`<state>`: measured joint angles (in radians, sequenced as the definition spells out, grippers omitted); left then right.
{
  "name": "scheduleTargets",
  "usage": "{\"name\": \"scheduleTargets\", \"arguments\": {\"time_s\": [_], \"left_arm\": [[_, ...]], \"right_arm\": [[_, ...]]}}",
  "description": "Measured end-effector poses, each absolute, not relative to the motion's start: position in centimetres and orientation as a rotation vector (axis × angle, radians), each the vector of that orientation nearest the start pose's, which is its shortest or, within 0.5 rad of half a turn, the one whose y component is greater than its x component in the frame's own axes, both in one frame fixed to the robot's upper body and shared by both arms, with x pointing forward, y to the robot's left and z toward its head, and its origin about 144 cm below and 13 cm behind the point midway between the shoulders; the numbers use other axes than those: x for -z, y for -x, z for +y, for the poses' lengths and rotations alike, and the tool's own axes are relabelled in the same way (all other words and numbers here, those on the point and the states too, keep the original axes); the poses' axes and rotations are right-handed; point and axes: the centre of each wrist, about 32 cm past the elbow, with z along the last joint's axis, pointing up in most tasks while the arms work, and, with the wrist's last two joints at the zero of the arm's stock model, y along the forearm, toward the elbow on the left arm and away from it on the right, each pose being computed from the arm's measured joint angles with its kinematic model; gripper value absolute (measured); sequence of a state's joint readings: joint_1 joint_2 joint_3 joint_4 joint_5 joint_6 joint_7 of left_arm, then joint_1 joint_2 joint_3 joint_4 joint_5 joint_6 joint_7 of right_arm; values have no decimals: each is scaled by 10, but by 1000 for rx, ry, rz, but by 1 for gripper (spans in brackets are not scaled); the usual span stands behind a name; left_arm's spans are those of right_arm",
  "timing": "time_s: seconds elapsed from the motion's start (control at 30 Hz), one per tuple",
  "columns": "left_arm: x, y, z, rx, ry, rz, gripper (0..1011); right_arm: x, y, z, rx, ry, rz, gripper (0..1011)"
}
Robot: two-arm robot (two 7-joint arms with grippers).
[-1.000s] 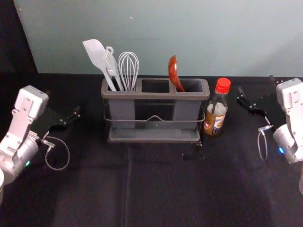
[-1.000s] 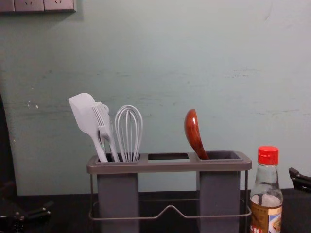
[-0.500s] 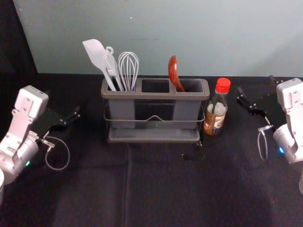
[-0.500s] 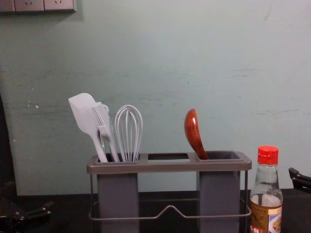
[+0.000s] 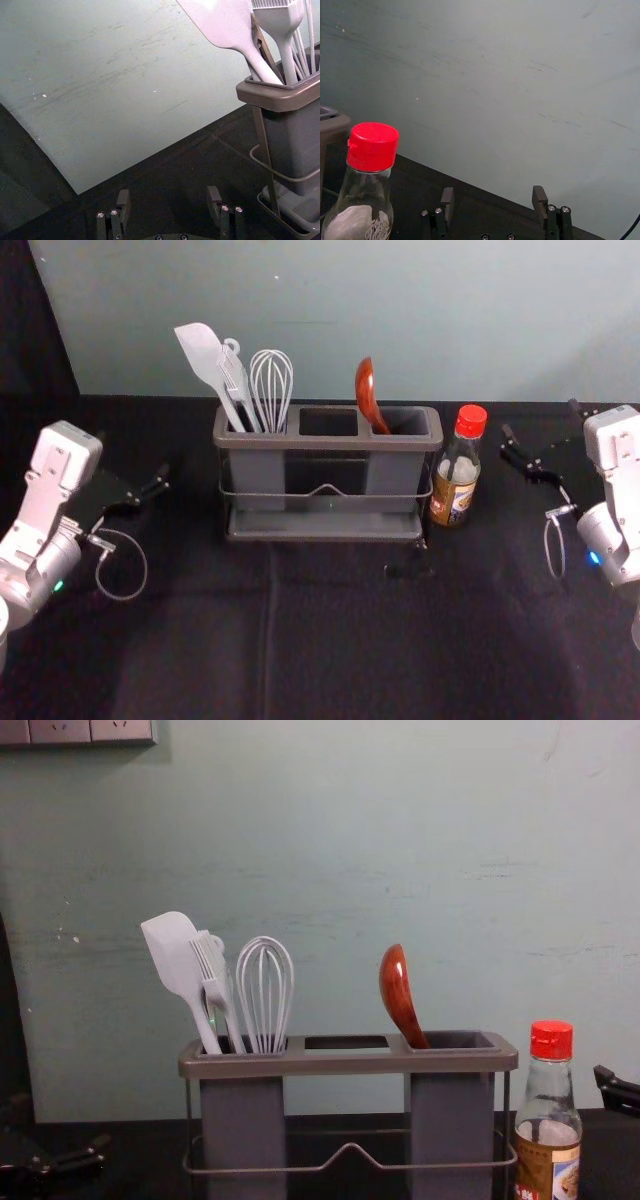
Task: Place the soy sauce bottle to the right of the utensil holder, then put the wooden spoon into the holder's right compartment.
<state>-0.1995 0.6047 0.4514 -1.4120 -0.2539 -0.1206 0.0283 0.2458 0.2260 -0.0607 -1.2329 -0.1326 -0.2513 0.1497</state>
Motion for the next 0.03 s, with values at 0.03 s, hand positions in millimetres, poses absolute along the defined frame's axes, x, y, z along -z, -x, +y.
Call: {"name": "scheduleTargets", "arguments": {"time_s": [0.03], "left_arm": [[-1140,-489,310,-1248,-304,-285,1005]], "right_arm": [[-1132,-525,-299,1356,193,-379,1002]]}}
